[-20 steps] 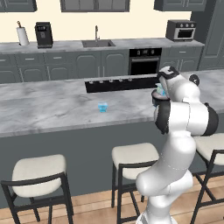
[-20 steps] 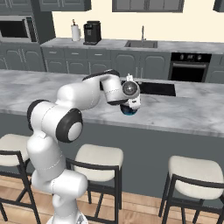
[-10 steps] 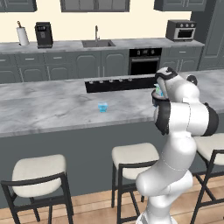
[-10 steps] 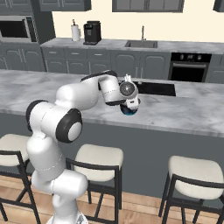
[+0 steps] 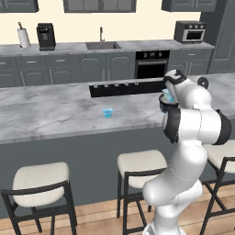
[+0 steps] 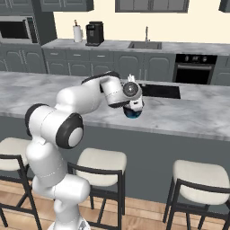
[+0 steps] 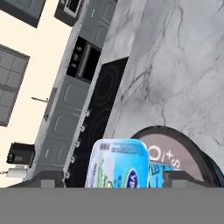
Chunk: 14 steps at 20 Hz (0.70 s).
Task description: Stack the yogurt containers by placing the smaller containers on top of the larger containers.
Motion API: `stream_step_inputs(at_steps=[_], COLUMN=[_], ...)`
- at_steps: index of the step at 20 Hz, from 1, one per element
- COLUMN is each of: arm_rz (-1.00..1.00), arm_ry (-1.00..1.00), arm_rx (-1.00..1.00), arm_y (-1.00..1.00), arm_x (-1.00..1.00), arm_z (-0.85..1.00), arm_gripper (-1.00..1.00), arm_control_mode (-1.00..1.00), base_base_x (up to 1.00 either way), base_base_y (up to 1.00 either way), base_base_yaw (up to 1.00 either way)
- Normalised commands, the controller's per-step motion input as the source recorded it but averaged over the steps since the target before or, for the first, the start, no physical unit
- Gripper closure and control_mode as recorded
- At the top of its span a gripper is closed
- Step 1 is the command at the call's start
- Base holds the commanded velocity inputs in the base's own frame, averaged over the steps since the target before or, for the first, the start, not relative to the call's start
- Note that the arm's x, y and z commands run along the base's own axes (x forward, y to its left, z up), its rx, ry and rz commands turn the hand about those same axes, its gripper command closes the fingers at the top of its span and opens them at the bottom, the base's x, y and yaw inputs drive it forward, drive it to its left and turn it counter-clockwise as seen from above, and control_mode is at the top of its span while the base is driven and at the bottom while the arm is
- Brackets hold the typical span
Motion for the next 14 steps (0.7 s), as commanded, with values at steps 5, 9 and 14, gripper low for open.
stream_step_inputs(at_steps=[5,9,14], arm_rz=[0.0,0.0,0.05], arm_ry=[0.14,0.17,0.08], arm_rx=[0.0,-0.01,-0.04], arm_y=[-0.05,-0.04,0.01], arm_x=[-0.17,-0.22,-0.39], arm_z=[0.42,0.41,0.36], arm_gripper=[-1.0,-1.0,-1.0], arm_control_mode=[-1.0,-1.0,-1.0], base_base_x=[0.0,0.0,0.0], base_base_y=[0.0,0.0,0.0], base_base_yaw=[0.0,0.0,0.0])
